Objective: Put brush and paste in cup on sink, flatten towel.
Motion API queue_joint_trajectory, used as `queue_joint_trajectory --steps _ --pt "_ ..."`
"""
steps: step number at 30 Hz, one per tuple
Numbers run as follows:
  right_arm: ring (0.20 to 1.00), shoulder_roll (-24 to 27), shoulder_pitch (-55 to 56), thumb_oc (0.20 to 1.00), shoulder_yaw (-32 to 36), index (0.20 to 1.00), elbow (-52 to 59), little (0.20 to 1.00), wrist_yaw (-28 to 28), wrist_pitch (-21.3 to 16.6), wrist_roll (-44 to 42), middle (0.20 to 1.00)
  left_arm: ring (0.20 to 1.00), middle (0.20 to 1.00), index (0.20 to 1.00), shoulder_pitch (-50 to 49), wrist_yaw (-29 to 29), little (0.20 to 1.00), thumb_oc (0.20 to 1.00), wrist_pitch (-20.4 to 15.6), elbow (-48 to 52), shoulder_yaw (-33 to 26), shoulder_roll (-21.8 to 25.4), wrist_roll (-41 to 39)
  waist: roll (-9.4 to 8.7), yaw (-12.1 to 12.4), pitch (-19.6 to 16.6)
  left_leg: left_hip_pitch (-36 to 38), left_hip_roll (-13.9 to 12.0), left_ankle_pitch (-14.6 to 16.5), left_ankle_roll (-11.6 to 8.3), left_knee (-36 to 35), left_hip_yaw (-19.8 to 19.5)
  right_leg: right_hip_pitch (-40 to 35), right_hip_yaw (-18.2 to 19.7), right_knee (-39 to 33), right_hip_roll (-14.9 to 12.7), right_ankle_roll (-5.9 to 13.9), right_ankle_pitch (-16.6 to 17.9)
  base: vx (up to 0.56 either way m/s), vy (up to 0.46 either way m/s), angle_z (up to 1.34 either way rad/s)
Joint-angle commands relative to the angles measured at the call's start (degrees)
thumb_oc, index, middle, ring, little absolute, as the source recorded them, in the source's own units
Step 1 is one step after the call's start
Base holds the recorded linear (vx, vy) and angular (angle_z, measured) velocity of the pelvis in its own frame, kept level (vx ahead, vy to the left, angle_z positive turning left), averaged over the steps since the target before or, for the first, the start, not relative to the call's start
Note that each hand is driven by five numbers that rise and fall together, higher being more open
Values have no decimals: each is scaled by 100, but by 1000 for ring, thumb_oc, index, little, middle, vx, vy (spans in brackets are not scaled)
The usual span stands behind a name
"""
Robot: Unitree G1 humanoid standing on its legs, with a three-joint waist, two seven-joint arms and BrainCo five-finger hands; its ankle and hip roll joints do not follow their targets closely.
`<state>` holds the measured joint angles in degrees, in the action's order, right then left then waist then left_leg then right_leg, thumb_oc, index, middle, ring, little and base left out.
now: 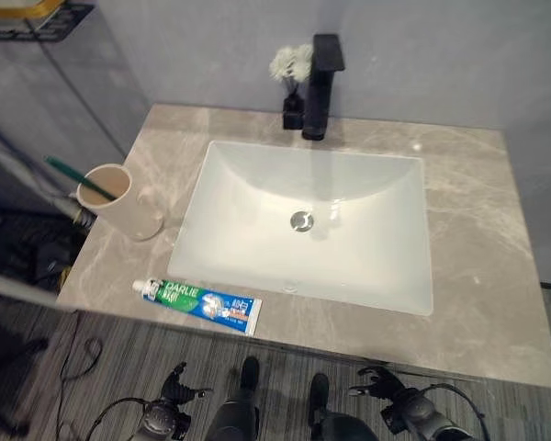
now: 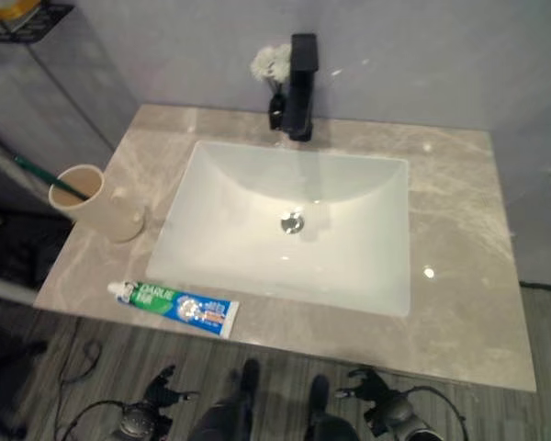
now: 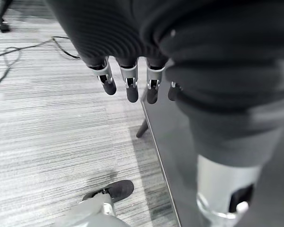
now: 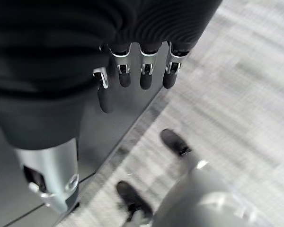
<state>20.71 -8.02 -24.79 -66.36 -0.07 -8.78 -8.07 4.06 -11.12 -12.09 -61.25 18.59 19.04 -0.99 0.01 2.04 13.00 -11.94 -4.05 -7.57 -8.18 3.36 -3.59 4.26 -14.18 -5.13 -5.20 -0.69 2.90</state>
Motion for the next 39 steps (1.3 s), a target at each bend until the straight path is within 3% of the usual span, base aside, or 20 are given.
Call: queue_joint_trajectory --steps 1,4,8,9,10,11,13,14,15,17,18,20,24,29,33,39 --pt "1000 292 -298 1000 450 1000 50 1000 -265 -311 -241 1000 1000 1000 1000 -48 -211 1000 1000 -311 764 -29 578 385 34 26 -321 590 -256 401 211 -13 -88 194 301 1015 -380 619 -268 -68 108 48" --pt "1000 311 -89 1000 708 1000 0 1000 -254 -319 -418 1000 1000 1000 1000 -218 -167 1000 1000 -393 1448 14 1012 744 204 -18 -398 821 -309 437 225 -391 6 155 259 1115 -453 713 -278 -27 182 38" --pt "1000 345 -51 1000 1091 1000 -160 1000 -255 -341 -589 1000 1000 1000 1000 -588 -123 1000 1000 -677 2634 -27 1814 1241 276 1 -387 900 -4 697 382 -330 9 67 398 1106 -745 905 -41 -20 256 12" --pt "1000 334 -47 1000 1087 1000 -159 1000 -255 -341 -589 1000 1000 1000 1000 -615 -108 1000 1000 -662 2670 -44 1836 1235 261 6 -386 901 3 705 387 -317 19 64 408 1102 -751 910 -38 -46 291 -7" --pt "1000 353 10 1000 1191 1000 -144 1000 -208 -362 -595 1000 1000 1000 1000 -834 -115 1000 1000 -876 3313 -183 2343 1376 284 26 -373 915 144 802 469 -306 89 90 475 1032 -909 1018 118 -29 192 -5" --pt "1000 342 13 1000 1184 1000 -143 1000 -208 -362 -593 1000 1000 1000 1000 -866 -102 1000 1000 -866 3345 -207 2361 1372 267 32 -377 916 151 807 475 -300 105 92 492 1025 -914 1024 126 -48 277 -10" --pt "1000 332 -2 1000 1131 1000 -141 1000 -227 -397 -419 1000 1000 1000 1000 -1009 -212 1000 1000 -1049 3773 -372 2695 1456 250 56 -357 907 298 835 546 -337 221 211 598 900 -1060 1145 467 -63 215 -31" --pt "1000 343 -36 1000 1121 1000 -125 1000 -258 -404 -357 1000 1000 1000 1000 -1078 -326 1000 1000 -1133 3956 -538 2824 1442 226 72 -336 896 371 829 574 -377 290 299 654 757 -1156 1228 779 -181 279 -45" --pt "1000 335 -107 1000 1139 1000 -116 1000 -322 -398 -352 1000 1000 1000 1000 -1172 -556 1000 1000 -1236 4434 -945 3249 1459 239 128 -285 796 438 838 584 -373 487 500 670 418 -1342 1393 1331 -211 223 -58" --pt "1000 286 -146 1000 1113 1000 -114 1000 -327 -383 -368 1000 1000 1000 1000 -1288 -616 1000 1000 -1226 4620 -1187 3356 1406 261 174 -273 716 394 824 595 -297 571 578 716 450 -1312 1367 1311 -200 137 -62" --pt "1000 219 -157 1000 1052 1000 -118 1000 -298 -369 -326 1000 1000 1000 1000 -1434 -649 1000 1000 -1341 5134 -1618 3581 1150 344 382 -240 572 288 752 613 -181 734 338 522 940 -1115 1222 650 -216 111 -47" --pt "1000 199 -51 1000 979 1000 -178 1000 -273 -352 -199 1000 1000 1000 1000 -1696 -618 1000 1000 -1357 5391 -2038 3639 914 233 622 -368 510 315 736 639 -168 845 -107 250 1069 -990 1143 255 -190 66 -48" --pt "1000 212 34 1000 1011 1000 -173 1000 -268 -308 -146 1000 1000 1000 1000 -1840 -507 1000 1000 -1531 5857 -2463 3730 622 190 635 -480 449 274 626 579 -309 864 -98 178 756 -982 1158 292 -53 -45 -26" --pt "1000 174 320 1000 969 1000 -60 1000 -179 -305 -60 1000 1000 1000 1000 -2057 -174 1000 1000 -1580 6667 -2775 4086 401 148 455 -510 612 141 577 523 -430 949 -111 225 591 -823 1122 182 9 -91 -3" --pt "1000 126 645 1000 1061 1000 -1 1000 -153 -313 -119 1000 1000 1000 1000 -1837 9 1000 1000 -1592 6759 -2542 4185 355 204 218 -568 748 36 470 436 -625 998 -147 247 447 -722 1095 141 13 -76 -7" --pt "1000 115 764 1000 1049 1000 -22 1000 -168 -307 -60 1000 1000 1000 1000 -1572 126 1000 1000 -1634 6840 -2214 4200 281 283 74 -606 832 -56 384 368 -774 1075 -139 310 339 -629 1080 150 6 -47 -6"
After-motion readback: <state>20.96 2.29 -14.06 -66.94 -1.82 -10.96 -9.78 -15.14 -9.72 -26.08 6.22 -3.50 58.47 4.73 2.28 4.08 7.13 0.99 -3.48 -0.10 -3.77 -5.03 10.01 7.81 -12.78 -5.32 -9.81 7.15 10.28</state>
